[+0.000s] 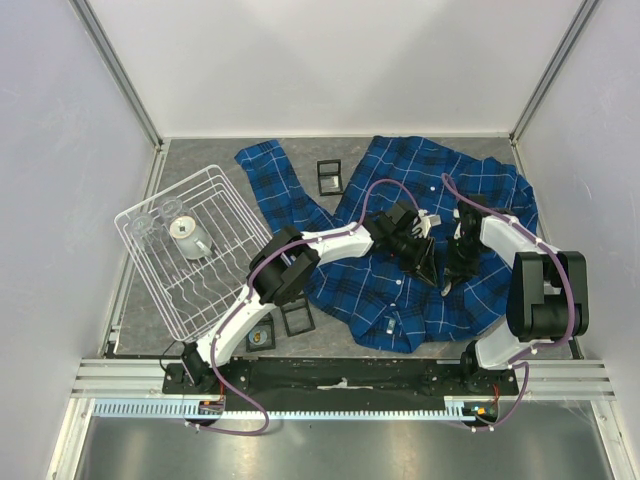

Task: Remove the brooch from the garment
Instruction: Remove the brooch from the clothes.

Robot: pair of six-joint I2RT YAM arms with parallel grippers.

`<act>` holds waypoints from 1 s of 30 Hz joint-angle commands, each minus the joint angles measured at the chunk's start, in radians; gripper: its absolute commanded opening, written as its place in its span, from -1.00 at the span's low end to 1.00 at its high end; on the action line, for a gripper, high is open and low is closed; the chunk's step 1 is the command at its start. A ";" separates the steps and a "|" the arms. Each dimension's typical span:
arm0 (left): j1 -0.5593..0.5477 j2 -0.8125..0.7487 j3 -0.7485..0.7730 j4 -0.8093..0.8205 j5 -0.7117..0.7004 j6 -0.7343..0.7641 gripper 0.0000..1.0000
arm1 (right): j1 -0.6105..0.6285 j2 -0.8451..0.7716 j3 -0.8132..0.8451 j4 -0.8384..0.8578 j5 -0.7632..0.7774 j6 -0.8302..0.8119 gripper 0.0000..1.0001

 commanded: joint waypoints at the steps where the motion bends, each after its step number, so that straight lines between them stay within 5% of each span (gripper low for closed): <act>1: 0.007 -0.062 -0.005 0.021 0.018 0.040 -0.32 | 0.004 0.001 0.008 -0.005 -0.009 0.004 -0.51; 7: 0.010 -0.061 -0.003 0.021 0.019 0.040 -0.32 | 0.004 -0.004 0.001 -0.005 -0.006 0.008 -0.51; 14: 0.015 -0.056 0.002 0.023 0.021 0.039 -0.31 | 0.004 0.013 -0.019 0.000 -0.027 0.030 -1.00; 22: 0.015 -0.050 0.006 0.024 0.019 0.033 -0.31 | 0.002 -0.070 -0.056 0.061 -0.056 0.056 -1.00; 23: 0.015 -0.044 0.008 0.026 0.018 0.031 -0.31 | -0.013 -0.094 -0.052 0.067 -0.070 0.061 -0.62; 25: 0.015 -0.041 0.009 0.030 0.018 0.025 -0.31 | -0.028 -0.126 -0.046 0.069 -0.081 0.081 -0.26; 30: 0.015 -0.028 0.014 0.041 0.013 0.017 -0.31 | -0.063 -0.205 -0.058 0.043 -0.089 0.087 -0.10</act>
